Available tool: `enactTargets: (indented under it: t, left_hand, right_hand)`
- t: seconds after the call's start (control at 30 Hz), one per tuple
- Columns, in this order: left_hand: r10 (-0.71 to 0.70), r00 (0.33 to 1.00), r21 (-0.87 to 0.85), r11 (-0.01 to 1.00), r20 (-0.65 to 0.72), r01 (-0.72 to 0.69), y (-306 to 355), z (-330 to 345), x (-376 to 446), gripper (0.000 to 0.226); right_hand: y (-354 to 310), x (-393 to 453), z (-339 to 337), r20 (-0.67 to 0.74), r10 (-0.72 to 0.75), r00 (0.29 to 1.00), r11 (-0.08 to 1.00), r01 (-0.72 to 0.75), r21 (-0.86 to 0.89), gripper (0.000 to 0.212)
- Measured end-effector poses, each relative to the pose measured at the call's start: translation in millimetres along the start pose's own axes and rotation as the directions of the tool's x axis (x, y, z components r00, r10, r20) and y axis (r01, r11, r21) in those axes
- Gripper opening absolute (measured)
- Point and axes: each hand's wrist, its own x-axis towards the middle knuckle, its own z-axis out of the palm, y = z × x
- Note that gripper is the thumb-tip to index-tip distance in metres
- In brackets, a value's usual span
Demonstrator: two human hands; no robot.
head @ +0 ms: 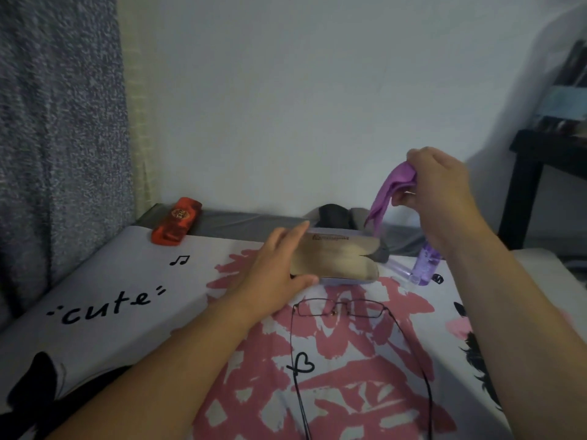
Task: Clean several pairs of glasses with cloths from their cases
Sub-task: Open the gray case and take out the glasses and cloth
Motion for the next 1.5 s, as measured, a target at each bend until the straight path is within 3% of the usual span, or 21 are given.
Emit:
enactTargets:
  t: [0.13, 0.2, 0.3, 0.37, 0.53, 0.63, 0.73, 0.9, 0.97, 1.03, 1.1, 1.17, 1.2, 1.33, 1.4, 1.5]
  left_hand:
    - [-0.006, 1.0, -0.016, 1.0, 0.01, 0.006, 1, -5, -3, 0.088]
    - [-0.005, 0.992, -0.073, 0.997, -0.125, -0.004, 7, -17, -10, 0.074]
    - [0.053, 0.894, -0.141, 0.982, -0.445, -0.128, 23, -41, -22, 0.042]
    - [0.106, 0.865, -0.188, 0.956, -0.491, -0.224, 38, -52, -30, 0.031]
    - [0.194, 0.915, -0.195, 0.941, -0.354, -0.276, 54, -46, -34, 0.037]
    - [0.078, 0.927, -0.306, 0.931, -0.368, -0.2, 50, -46, -32, 0.02]
    - [-0.026, 0.959, -0.493, 0.861, -0.282, -0.121, 46, -50, -31, 0.019]
    - [-0.042, 0.972, -0.554, 0.827, -0.23, -0.095, 49, -53, -31, 0.016]
    - [-0.056, 0.978, -0.523, 0.85, -0.203, -0.059, 48, -56, -30, 0.016]
    - [-0.106, 0.984, -0.572, 0.82, -0.144, 0.005, 47, -61, -29, 0.019]
    - [-0.227, 0.973, -0.754, 0.646, -0.044, 0.117, 49, -66, -28, 0.025]
    - [-0.325, 0.945, -0.859, 0.471, 0.041, 0.2, 52, -73, -29, 0.022]
    - [-0.372, 0.927, -0.888, 0.405, 0.056, 0.216, 52, -77, -29, 0.019]
    - [-0.403, 0.904, -0.929, 0.261, 0.144, 0.264, 46, -85, -29, 0.012]
    - [-0.331, 0.914, -0.903, 0.274, 0.234, 0.33, 46, -81, -28, 0.018]
    - [-0.295, 0.935, -0.886, 0.357, 0.195, 0.297, 46, -72, -25, 0.044]
  right_hand:
    - [1, -4, 2, 0.134, 0.007, 0.991, 0.999, -0.001, -0.042, 0.023]
    - [0, -8, 4, 0.213, 0.02, 0.977, 0.999, -0.01, -0.051, 0.029]
    - [-7, -20, 14, 0.359, 0.069, 0.931, 0.998, -0.06, -0.034, 0.038]
    - [-12, -30, 25, 0.432, 0.083, 0.898, 0.996, -0.07, -0.047, 0.04]
    - [-13, -49, 51, 0.523, 0.074, 0.849, 0.996, -0.037, -0.082, 0.043]
    - [-11, -50, 53, 0.553, 0.098, 0.827, 0.995, -0.062, -0.083, 0.051]
    - [-8, -45, 47, 0.582, 0.14, 0.801, 0.989, -0.143, -0.041, 0.057]
    - [-4, -39, 37, 0.723, 0.242, 0.648, 0.947, -0.32, -0.03, 0.07]
    - [-3, -37, 33, 0.733, 0.264, 0.627, 0.932, -0.36, -0.028, 0.076]
    - [0, -33, 30, 0.701, 0.278, 0.656, 0.923, -0.385, -0.006, 0.067]
    - [6, -29, 32, 0.576, 0.304, 0.759, 0.941, -0.335, -0.055, 0.044]
    - [12, -28, 36, 0.38, 0.259, 0.888, 0.951, -0.165, -0.261, 0.032]
    - [12, -30, 38, 0.333, 0.207, 0.92, 0.944, -0.099, -0.314, 0.028]
    - [-1, -48, 52, 0.505, 0.12, 0.855, 0.989, -0.057, -0.139, 0.019]
    - [-3, -59, 62, 0.576, 0.103, 0.811, 0.992, -0.042, -0.118, 0.011]
    - [1, -65, 72, 0.591, 0.108, 0.799, 0.987, -0.015, -0.16, 0.004]
